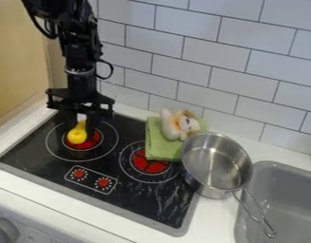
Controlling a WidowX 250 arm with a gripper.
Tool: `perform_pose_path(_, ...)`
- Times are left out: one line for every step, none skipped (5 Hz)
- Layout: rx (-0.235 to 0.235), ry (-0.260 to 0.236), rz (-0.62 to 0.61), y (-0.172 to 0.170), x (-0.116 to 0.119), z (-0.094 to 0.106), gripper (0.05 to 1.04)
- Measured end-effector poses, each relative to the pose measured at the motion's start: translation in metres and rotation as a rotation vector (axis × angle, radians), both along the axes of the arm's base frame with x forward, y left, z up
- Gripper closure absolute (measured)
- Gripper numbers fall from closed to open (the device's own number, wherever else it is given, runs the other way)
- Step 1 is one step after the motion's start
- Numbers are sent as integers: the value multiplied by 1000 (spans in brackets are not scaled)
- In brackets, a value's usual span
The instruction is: Put the yellow knife on the left burner of the stove
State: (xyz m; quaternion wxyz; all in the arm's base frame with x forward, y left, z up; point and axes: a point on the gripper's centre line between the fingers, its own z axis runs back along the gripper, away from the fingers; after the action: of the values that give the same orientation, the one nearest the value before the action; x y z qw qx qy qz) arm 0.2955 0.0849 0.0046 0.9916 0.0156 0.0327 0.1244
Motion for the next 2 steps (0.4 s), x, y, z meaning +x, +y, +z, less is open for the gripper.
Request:
perform_pose_path(-2,-12,11,2,1,0,602)
perform_pose_path(-10,-18,77,8,-1,0,283)
